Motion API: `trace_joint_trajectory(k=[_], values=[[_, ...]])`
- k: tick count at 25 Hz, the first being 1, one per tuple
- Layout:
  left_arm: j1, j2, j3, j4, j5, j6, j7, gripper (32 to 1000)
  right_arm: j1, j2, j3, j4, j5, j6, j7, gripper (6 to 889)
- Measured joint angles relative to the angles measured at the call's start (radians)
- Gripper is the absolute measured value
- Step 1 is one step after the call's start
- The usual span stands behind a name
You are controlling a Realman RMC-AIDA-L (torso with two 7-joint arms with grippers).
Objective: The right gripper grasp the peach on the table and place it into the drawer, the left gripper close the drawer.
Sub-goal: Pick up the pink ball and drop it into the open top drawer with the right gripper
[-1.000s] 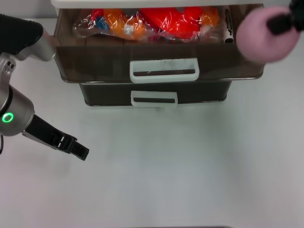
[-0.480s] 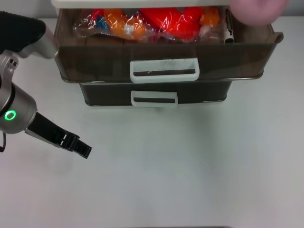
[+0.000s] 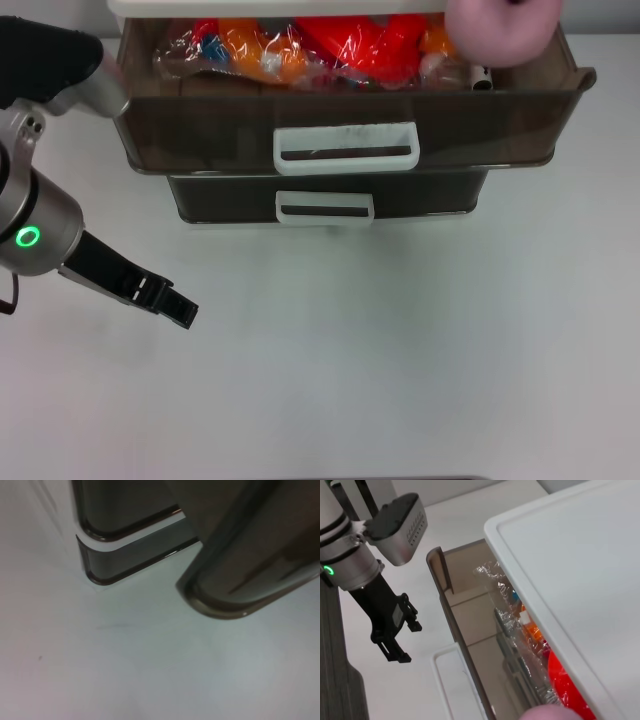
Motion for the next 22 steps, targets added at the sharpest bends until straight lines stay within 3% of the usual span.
trace_joint_trajectory(k=[11,17,22], values=[[-0.006,0.0026,0.000,0.002,-0.025,-0.001,0.003,766,0.054,0.081,0.004,0.062,-0.154,-0.007,-0.055,34],[-0.006,0.0031,0.000,0.002,-0.025,-0.003,0.003,765,0.069,0.100,0.008,0.045,-0.182,-0.008,-0.055,151],[-0.005,0.0033,0.000,0.002,-0.025,-0.003,0.005,764,0.072,0.101,0.038,0.041,-0.179,-0.008,-0.057,380]])
